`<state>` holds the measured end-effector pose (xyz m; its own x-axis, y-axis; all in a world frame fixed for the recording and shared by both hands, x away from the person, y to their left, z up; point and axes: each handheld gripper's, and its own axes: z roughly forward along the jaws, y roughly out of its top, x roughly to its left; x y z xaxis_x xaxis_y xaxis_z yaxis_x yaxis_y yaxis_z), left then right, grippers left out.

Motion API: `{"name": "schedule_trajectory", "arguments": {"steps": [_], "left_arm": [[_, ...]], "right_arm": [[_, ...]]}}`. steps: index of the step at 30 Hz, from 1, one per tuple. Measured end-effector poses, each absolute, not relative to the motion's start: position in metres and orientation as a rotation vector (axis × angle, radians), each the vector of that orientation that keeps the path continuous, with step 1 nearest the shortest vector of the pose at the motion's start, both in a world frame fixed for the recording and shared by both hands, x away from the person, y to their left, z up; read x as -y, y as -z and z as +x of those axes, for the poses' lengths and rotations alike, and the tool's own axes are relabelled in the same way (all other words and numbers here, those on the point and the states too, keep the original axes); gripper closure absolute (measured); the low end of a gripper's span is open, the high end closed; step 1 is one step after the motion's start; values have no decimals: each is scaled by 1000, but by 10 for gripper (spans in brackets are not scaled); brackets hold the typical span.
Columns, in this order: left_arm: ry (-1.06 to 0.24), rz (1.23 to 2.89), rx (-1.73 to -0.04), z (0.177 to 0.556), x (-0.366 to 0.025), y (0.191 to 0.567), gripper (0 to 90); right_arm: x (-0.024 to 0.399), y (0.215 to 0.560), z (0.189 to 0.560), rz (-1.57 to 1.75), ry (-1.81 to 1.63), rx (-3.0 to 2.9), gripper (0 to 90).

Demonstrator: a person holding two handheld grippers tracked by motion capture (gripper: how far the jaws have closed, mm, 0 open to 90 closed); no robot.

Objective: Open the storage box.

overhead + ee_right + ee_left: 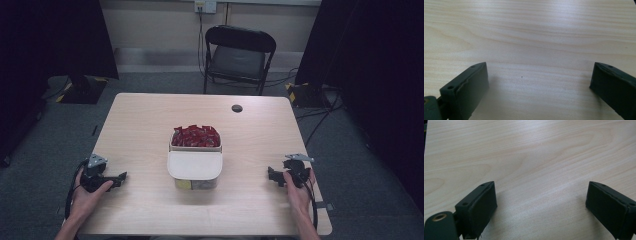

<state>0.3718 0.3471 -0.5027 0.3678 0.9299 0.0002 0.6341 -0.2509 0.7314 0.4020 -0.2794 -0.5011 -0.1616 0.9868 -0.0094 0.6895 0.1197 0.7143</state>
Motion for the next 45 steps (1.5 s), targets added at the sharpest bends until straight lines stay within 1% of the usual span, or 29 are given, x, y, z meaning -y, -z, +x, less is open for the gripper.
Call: {"name": "schedule_trajectory", "arguments": {"steps": [15,18,19,20,21,23,24,25,34,45], "left_arm": [[-584,1975,-1351,373,-347,503,92],[-584,1975,-1351,373,-347,503,92],[-584,1977,-1350,373,-347,503,92],[-583,1976,-1350,373,-347,503,92],[-583,1976,-1350,373,-347,503,93],[-588,1981,-1347,372,-347,503,94],[-591,1981,-1348,372,-347,503,97],[-591,1984,-1345,372,-347,503,101],[-590,1983,-1345,372,-347,503,103],[-590,1983,-1345,372,-347,503,103]], "right_arm": [[279,500,401,1621,-790,-1919,16],[279,498,400,1625,-786,-1917,57],[279,498,400,1625,-786,-1917,100],[279,495,399,1658,-793,-1887,181],[279,495,399,1658,-793,-1887,181],[280,492,397,1675,-812,-1883,139],[280,491,396,1673,-815,-1875,165],[279,489,395,1669,-813,-1876,146],[272,480,392,1645,-895,-1892,149],[253,468,386,1526,-986,-1968,148]]}}
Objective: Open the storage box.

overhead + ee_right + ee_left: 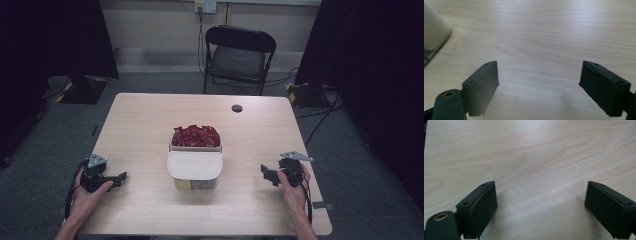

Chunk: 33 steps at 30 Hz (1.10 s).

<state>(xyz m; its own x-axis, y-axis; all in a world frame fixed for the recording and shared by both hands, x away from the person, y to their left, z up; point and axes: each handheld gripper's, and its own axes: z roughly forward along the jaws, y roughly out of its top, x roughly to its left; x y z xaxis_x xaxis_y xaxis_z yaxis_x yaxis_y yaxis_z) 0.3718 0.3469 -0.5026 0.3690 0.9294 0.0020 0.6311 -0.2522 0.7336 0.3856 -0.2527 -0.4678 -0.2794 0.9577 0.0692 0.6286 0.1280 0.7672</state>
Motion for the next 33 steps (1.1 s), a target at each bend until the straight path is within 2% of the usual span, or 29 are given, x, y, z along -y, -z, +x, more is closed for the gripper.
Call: {"name": "schedule_trajectory", "arguments": {"steps": [33], "left_arm": [[-590,1980,-1347,372,-347,503,103]], "right_arm": [[183,421,355,1155,-1279,-2177,149]]}}
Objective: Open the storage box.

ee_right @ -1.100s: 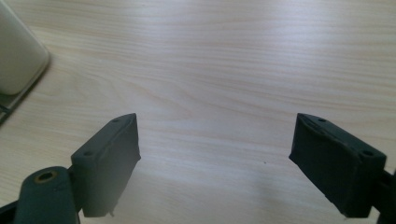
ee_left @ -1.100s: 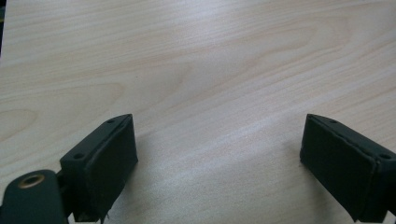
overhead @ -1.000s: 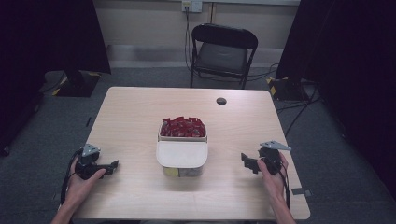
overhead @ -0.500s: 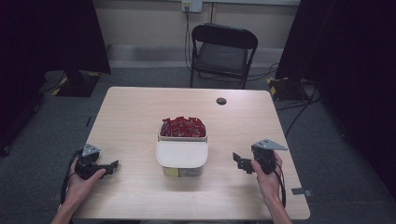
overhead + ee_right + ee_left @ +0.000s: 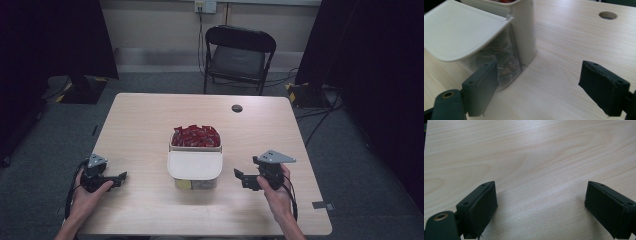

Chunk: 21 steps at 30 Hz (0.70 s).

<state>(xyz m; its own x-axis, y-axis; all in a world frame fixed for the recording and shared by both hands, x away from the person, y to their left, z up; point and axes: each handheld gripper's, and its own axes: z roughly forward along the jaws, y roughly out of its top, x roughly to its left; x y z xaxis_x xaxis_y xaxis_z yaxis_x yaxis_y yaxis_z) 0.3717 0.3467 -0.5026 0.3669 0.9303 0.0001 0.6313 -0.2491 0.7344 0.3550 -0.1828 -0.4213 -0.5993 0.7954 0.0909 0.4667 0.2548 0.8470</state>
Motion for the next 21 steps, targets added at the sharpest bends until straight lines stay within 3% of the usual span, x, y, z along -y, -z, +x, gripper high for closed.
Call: {"name": "schedule_trajectory", "arguments": {"steps": [21], "left_arm": [[-589,1982,-1346,372,-347,503,103]], "right_arm": [[138,425,346,1009,-1330,-2343,148]]}}
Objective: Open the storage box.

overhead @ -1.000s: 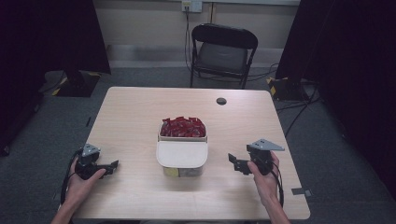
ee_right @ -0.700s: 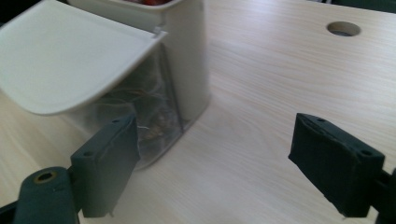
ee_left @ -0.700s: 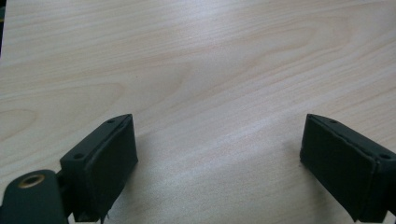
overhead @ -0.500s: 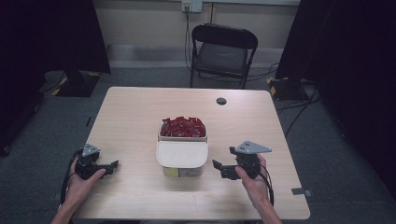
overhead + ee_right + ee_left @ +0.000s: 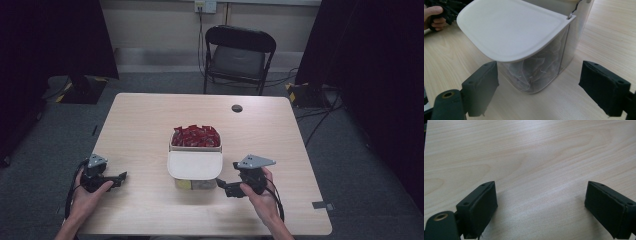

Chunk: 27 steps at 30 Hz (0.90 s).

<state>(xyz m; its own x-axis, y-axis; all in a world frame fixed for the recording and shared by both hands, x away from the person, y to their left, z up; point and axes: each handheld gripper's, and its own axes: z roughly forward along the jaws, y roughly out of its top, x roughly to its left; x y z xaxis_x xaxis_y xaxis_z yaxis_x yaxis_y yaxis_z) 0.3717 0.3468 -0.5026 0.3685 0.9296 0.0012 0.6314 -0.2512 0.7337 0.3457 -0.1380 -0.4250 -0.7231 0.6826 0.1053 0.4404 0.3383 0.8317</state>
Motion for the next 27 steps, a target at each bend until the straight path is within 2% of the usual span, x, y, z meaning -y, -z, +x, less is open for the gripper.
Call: {"name": "schedule_trajectory", "arguments": {"steps": [13,27], "left_arm": [[-590,1980,-1347,372,-347,503,103],[-590,1980,-1347,372,-347,503,103]], "right_arm": [[122,436,359,987,-1288,-2401,140],[122,432,360,978,-1321,-2397,142]]}}
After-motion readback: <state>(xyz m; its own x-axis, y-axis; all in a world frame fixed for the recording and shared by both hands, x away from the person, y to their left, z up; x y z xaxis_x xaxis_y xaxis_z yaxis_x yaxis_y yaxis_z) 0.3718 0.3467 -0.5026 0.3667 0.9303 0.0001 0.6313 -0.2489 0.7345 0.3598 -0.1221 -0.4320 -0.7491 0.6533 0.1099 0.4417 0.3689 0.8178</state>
